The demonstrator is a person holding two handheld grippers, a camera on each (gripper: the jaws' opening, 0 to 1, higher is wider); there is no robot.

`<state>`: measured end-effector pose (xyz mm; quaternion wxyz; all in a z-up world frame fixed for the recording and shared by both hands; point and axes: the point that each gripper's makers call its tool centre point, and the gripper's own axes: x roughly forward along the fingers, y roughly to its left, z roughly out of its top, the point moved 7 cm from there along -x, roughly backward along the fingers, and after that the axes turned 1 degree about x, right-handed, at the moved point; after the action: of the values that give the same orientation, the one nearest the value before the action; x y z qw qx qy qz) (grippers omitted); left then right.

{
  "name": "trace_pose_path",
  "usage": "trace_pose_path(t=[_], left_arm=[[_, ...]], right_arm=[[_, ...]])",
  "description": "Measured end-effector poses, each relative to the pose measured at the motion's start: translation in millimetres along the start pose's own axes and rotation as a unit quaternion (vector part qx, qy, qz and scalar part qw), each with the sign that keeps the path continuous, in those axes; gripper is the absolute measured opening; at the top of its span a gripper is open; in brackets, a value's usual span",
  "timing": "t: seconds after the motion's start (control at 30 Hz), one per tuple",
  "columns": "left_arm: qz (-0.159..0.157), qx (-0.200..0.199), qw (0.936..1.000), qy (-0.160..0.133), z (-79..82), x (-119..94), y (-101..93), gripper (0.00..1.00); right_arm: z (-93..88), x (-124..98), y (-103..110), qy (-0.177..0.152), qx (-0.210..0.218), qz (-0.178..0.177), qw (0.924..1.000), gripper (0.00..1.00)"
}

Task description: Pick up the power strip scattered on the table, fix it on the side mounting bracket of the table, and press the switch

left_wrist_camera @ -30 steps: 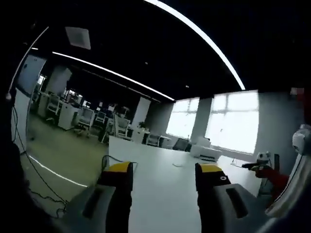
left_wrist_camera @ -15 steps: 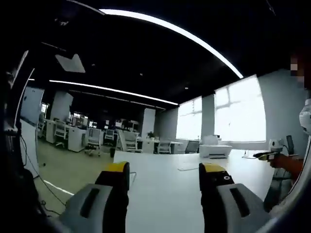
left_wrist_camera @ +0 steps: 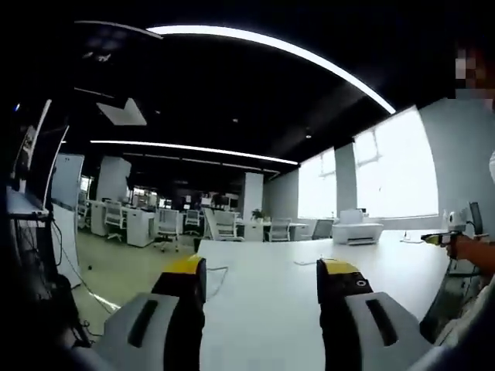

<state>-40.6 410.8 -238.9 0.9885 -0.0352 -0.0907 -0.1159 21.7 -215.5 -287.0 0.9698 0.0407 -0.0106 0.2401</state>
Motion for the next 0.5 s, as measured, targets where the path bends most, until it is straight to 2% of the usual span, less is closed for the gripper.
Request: trace_pose_path(t=[0.27, 0.37, 0.5], left_arm=[[-0.013, -0.004, 0.9998, 0.017, -8.6, 13, 1.6, 0.62], [0.003, 0.016, 0.9993, 0.033, -13.0, 14, 5.9, 0.61], [0.005, -0.002, 0.9995, 0.032, -17.9, 14, 7.9, 0.62]], right_arm=[[-5.5, -7, -10, -0.007, 0.002, -0.052, 0.9986, 0.48], [-5.1, -6, -16, -0.004, 0.001, -0.07, 0.9975, 0.48], [1.2, -5, -24, -0.021, 0.011, -0.093, 0.9954, 0.48]])
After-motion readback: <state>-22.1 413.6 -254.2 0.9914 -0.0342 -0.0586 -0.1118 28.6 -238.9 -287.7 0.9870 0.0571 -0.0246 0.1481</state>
